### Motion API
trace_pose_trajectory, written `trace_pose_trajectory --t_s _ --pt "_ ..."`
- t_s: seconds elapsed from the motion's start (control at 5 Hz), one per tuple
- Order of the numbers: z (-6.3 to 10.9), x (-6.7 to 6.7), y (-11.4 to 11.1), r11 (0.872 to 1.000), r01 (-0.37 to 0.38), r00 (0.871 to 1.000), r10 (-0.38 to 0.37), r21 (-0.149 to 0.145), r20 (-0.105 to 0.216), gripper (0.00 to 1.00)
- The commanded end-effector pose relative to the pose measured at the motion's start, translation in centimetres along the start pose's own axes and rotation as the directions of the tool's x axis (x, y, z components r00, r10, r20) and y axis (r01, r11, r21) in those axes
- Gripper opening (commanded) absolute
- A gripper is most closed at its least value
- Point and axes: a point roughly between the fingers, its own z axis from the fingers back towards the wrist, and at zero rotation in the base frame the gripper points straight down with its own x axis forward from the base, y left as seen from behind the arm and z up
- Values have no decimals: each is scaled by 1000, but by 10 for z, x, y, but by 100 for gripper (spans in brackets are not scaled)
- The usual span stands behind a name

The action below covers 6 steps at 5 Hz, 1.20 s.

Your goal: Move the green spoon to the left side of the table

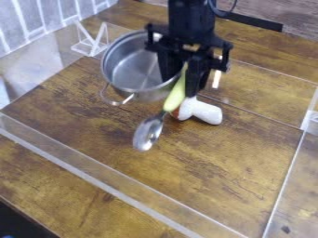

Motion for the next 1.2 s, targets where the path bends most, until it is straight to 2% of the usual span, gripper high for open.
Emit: trace_pose_trajectory --t_s 0.0,0.2,0.4,0.6,0.8,1.0 --pt "19 -6 8 1000 -15 996 15 -8 93 0" --pt "42 -6 9 997 -72 991 72 -9 115 0" --pt "50 -8 7 992 -124 985 124 -10 117 0" --pt "51 -13 6 995 -94 989 95 -11 111 0" --pt "35 -14 17 993 -120 988 120 -5 100 0" --pt "31 -22 38 983 -185 978 184 3 97 0"
